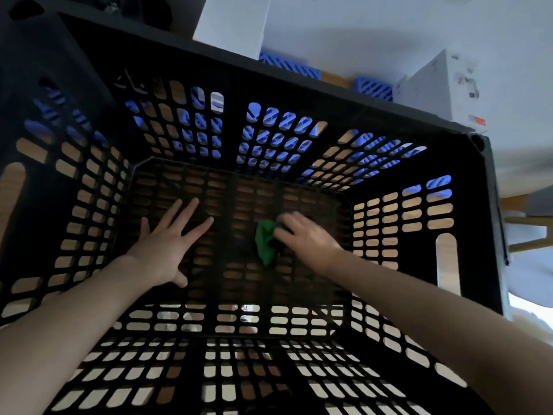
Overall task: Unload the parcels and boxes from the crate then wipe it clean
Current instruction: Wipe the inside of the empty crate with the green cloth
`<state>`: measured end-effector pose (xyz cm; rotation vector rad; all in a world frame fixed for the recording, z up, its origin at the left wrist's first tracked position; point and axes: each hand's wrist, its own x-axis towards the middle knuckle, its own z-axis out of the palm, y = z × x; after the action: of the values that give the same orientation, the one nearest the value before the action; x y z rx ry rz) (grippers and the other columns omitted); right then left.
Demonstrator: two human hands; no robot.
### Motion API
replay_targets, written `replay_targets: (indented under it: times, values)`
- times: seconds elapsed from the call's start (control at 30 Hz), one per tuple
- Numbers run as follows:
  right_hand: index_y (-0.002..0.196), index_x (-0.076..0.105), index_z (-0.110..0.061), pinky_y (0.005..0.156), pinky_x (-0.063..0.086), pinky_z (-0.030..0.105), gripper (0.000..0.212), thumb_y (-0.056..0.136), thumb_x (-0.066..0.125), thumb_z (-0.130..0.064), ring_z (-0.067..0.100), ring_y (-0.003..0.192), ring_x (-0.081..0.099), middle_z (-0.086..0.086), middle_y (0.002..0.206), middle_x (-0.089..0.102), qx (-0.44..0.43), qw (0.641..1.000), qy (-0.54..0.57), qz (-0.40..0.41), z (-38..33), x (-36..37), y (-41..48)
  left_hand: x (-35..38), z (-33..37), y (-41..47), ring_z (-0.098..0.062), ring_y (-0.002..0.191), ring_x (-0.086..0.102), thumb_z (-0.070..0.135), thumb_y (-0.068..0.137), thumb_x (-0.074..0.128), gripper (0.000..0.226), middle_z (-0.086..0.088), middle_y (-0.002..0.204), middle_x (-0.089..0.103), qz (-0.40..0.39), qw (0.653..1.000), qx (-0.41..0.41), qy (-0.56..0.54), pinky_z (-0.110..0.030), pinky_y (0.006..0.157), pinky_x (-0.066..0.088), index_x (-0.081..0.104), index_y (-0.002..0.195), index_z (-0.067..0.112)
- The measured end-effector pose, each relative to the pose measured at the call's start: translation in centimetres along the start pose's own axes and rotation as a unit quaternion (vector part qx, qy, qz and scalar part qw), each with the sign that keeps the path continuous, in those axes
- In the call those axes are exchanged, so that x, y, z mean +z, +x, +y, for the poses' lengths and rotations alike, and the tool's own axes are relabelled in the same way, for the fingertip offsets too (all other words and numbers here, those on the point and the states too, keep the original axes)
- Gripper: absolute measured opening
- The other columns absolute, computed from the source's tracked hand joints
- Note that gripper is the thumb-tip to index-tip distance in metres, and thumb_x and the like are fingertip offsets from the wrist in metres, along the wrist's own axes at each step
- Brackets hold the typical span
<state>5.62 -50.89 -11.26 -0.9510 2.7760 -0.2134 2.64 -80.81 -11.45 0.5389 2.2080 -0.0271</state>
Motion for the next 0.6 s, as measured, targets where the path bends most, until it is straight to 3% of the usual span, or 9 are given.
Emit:
replay_targets:
  times: [0.1, 0.2, 0.27, 0.37, 0.47, 0.6]
  values:
    - [0.109, 0.062, 0.003, 0.080, 0.054, 0.048, 0.041, 0.069, 0.069, 0.008, 0.044, 0.105, 0.056, 0.028, 0.118, 0.056, 0.156, 0.986, -0.009, 0.050, 3.1, -1.1, 2.7, 0.1, 0.0, 0.0, -0.024, 0.141, -0.036, 0.041, 0.065, 0.087, 0.135, 0.009, 0.138, -0.055, -0.002, 1.000, 0.001, -0.005, -0.066, 0.114, 0.004, -0.021, 0.146, 0.044]
    - [0.115, 0.059, 0.001, 0.086, 0.051, 0.048, 0.042, 0.074, 0.064, 0.007, 0.043, 0.110, 0.052, 0.025, 0.123, 0.054, 0.179, 0.983, -0.021, 0.032, 2.6, -0.8, 2.7, 0.1, 0.0, 0.0, -0.023, 0.141, -0.037, 0.042, 0.064, 0.087, 0.136, 0.010, 0.137, -0.057, -0.003, 1.000, -0.001, -0.004, -0.066, 0.114, 0.004, -0.022, 0.145, 0.045]
    - [0.114, 0.061, -0.002, 0.085, 0.052, 0.046, 0.042, 0.073, 0.066, 0.003, 0.042, 0.104, 0.055, 0.024, 0.120, 0.056, 0.142, 0.990, 0.005, 0.010, -0.3, -0.1, 0.5, 0.0, 0.0, 0.1, -0.024, 0.141, -0.037, 0.043, 0.064, 0.087, 0.136, 0.010, 0.136, -0.058, -0.003, 1.000, -0.003, 0.000, -0.066, 0.114, 0.005, -0.021, 0.146, 0.045]
    - [0.107, 0.066, -0.010, 0.076, 0.057, 0.037, 0.044, 0.064, 0.075, -0.004, 0.032, 0.094, 0.062, 0.017, 0.112, 0.062, 0.003, 0.998, 0.044, -0.046, -5.7, 0.7, -5.0, -0.1, 0.0, 0.0, -0.023, 0.140, -0.038, 0.044, 0.063, 0.088, 0.138, 0.011, 0.135, -0.060, -0.010, 1.000, -0.004, -0.003, -0.066, 0.114, 0.003, -0.022, 0.146, 0.044]
    - [0.111, 0.063, -0.016, 0.078, 0.055, 0.036, 0.032, 0.080, 0.069, -0.012, 0.027, 0.098, 0.059, 0.011, 0.113, 0.060, -0.131, 0.975, 0.077, -0.160, -8.3, 1.2, -8.6, -0.1, -0.2, -0.1, -0.022, 0.140, -0.038, 0.044, 0.062, 0.088, 0.140, 0.012, 0.134, -0.061, -0.010, 1.000, -0.002, -0.008, -0.066, 0.114, 0.003, -0.027, 0.142, 0.044]
    - [0.111, 0.066, -0.015, 0.079, 0.055, 0.036, 0.035, 0.077, 0.074, -0.012, 0.028, 0.100, 0.060, 0.013, 0.114, 0.061, -0.149, 0.981, 0.021, -0.121, -4.2, 0.6, -5.5, -0.2, -0.1, 0.1, -0.023, 0.139, -0.038, 0.045, 0.062, 0.087, 0.140, 0.011, 0.132, -0.062, -0.009, 1.000, -0.001, -0.004, -0.067, 0.113, 0.003, -0.031, 0.137, 0.042]
